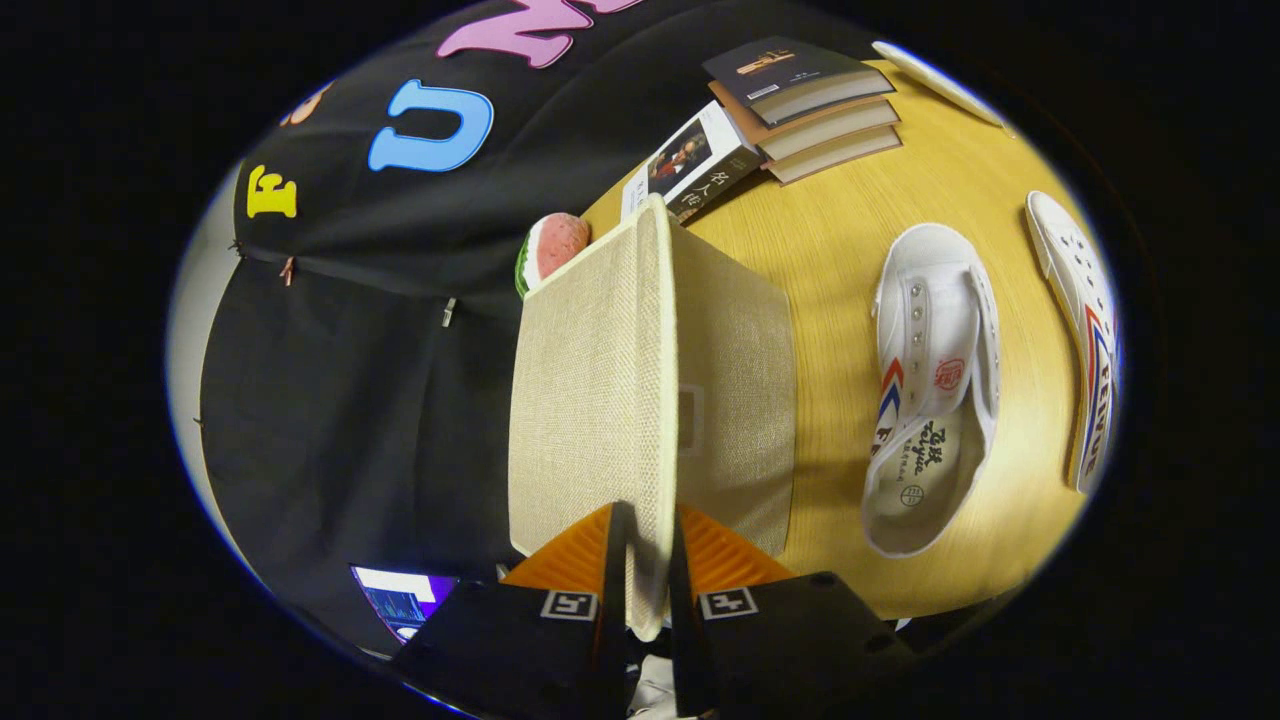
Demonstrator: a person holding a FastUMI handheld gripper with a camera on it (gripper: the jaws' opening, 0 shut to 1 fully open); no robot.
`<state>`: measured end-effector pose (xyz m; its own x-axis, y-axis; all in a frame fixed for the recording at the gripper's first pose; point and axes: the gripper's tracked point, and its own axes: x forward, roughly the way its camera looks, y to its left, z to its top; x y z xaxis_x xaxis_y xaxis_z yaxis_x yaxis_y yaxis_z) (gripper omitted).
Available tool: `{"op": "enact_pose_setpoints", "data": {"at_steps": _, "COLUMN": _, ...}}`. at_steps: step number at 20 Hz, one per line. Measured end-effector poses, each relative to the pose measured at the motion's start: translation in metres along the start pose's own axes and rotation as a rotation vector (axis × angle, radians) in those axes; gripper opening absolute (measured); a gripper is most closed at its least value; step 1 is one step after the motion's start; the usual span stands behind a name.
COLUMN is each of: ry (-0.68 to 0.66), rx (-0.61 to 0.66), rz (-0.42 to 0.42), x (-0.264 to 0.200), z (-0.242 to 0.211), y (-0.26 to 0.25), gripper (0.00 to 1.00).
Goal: Open the storage box then place both shoes into the box .Put the left shoe in first, then the right shoe, with the right side of both shoes facing outward in a uniform manner.
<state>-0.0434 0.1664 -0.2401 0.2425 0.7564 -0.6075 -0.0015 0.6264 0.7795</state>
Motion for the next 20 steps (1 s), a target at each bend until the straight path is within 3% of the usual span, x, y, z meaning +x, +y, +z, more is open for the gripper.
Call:
{"op": "enact_pose_setpoints", "data": {"at_steps": 3, "ry": 0.019, "rx": -0.089, "rz": -0.009, "x": -0.004, "z": 0.001, "y": -0.001, "gripper": 0.11}}
{"op": "enact_pose_setpoints", "data": {"at_steps": 5, "ry": 0.013, "rx": -0.071, "rz": -0.015, "x": -0.003, "z": 0.005, "y": 0.001, "gripper": 0.06}}
{"op": "enact_pose_setpoints", "data": {"at_steps": 17, "ry": -0.064, "rx": -0.191, "rz": -0.138, "x": -0.027, "z": 0.004, "y": 0.038, "gripper": 0.06}}
{"op": "enact_pose_setpoints", "data": {"at_steps": 20, "ry": -0.068, "rx": -0.146, "rz": -0.225, "x": -0.028, "z": 0.002, "y": 0.021, "gripper": 0.06}}
